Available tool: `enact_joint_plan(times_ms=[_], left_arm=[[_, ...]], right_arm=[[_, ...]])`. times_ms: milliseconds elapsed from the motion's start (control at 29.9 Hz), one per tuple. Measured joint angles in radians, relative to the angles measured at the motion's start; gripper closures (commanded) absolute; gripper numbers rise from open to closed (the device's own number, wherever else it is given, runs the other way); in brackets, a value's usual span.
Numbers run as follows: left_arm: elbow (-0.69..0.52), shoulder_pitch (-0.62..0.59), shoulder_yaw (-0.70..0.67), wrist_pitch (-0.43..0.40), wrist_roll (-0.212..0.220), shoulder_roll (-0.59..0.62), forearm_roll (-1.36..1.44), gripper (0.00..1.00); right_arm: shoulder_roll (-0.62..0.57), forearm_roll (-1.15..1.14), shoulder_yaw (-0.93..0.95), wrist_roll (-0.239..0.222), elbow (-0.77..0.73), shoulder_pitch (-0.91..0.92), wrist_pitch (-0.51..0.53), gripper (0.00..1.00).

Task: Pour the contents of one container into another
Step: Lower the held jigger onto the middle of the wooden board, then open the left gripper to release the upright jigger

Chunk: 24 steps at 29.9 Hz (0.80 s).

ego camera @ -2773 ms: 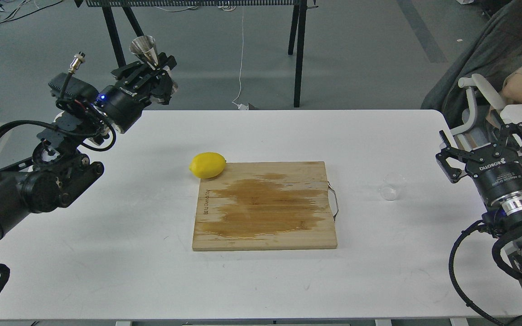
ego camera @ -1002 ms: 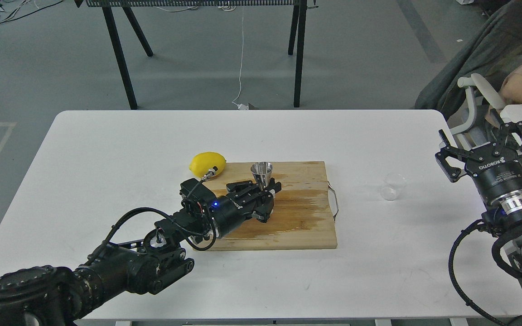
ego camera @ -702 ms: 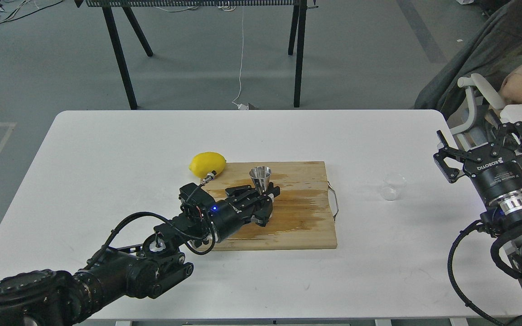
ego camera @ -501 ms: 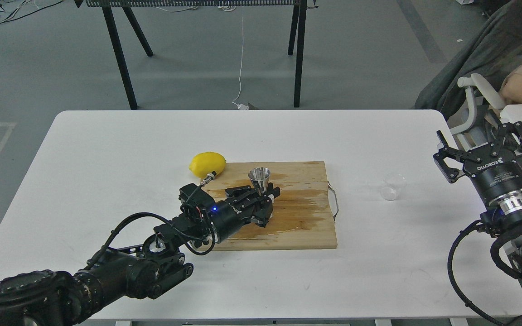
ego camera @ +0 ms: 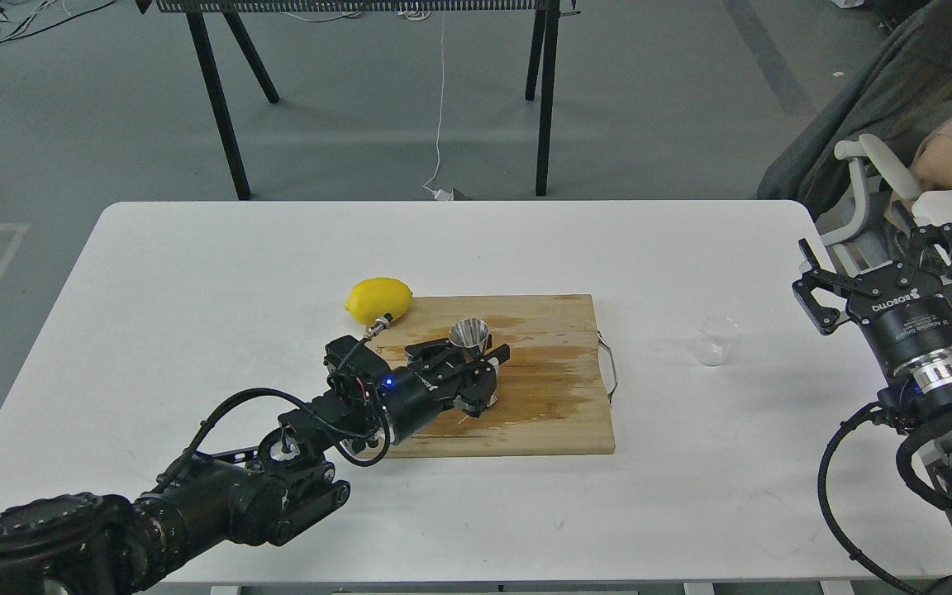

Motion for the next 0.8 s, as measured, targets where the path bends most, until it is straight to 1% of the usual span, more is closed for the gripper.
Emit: enact_joint_plan(times_ms=[67, 267, 368, 802], left_arm=[[0.0, 0.003, 0.0, 0.0, 0.0, 0.0, 0.0, 0.21], [-0.001, 0.012, 0.001, 0.0, 0.0, 0.0, 0.003, 0.05], [-0.005, 0.012, 0.002, 0.0, 0.0, 0.0, 0.003, 0.03], [-0.013, 0.027, 0.004, 0.0, 0.0, 0.0, 0.005, 0.02]], right_arm=[[0.0, -0.001, -0.001, 0.0, 0.0, 0.0, 0.0, 0.01], [0.0, -0.001, -0.002, 0.0, -0.001, 0.0, 0.0, 0.01], [0.0, -0.001, -0.002, 0.0, -0.001, 0.0, 0.0, 0.01], [-0.015, -0.001, -0.004, -0.001, -0.003, -0.003, 0.0, 0.01]])
